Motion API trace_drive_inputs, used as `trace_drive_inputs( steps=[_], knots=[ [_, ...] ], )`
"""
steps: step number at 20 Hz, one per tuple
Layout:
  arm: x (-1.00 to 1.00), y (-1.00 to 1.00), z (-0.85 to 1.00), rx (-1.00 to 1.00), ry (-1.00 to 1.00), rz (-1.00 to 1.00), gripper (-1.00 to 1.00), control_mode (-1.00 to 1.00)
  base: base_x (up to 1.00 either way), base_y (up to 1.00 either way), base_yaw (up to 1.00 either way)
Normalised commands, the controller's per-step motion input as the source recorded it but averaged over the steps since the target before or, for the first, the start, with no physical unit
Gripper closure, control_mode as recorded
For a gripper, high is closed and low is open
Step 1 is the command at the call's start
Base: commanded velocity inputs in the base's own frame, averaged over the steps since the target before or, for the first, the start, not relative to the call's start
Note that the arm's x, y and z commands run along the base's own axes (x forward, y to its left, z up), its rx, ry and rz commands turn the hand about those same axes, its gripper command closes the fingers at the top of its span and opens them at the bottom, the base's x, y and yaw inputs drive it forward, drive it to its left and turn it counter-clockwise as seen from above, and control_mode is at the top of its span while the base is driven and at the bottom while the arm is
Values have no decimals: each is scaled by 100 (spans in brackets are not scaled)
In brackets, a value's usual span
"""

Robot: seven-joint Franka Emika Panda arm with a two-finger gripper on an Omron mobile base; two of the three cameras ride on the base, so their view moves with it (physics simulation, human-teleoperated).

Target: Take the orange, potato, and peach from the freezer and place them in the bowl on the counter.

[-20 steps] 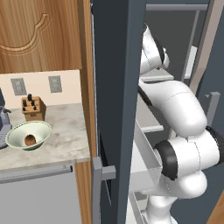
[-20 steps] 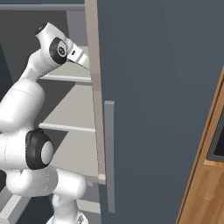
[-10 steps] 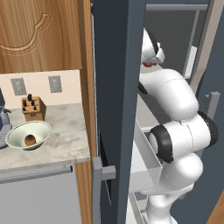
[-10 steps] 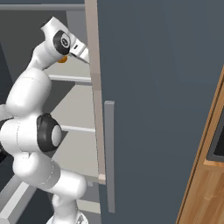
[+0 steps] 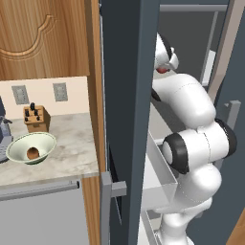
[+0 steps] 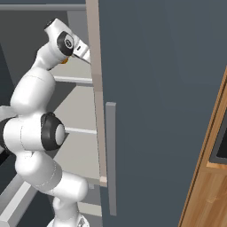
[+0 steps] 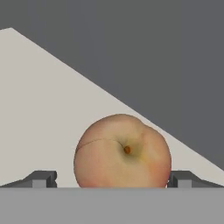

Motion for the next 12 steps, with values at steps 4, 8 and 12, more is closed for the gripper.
trace_drive_inputs(
  steps=[4, 8, 12],
  knots=[
    [6, -24, -18, 0, -4, 0, -100, -100, 0, 0, 0],
    [13, -18, -11, 0, -4, 0, 100, -100, 0, 0, 0],
    [4, 0, 0, 0, 0, 0, 100, -100, 0, 0, 0]
  ],
)
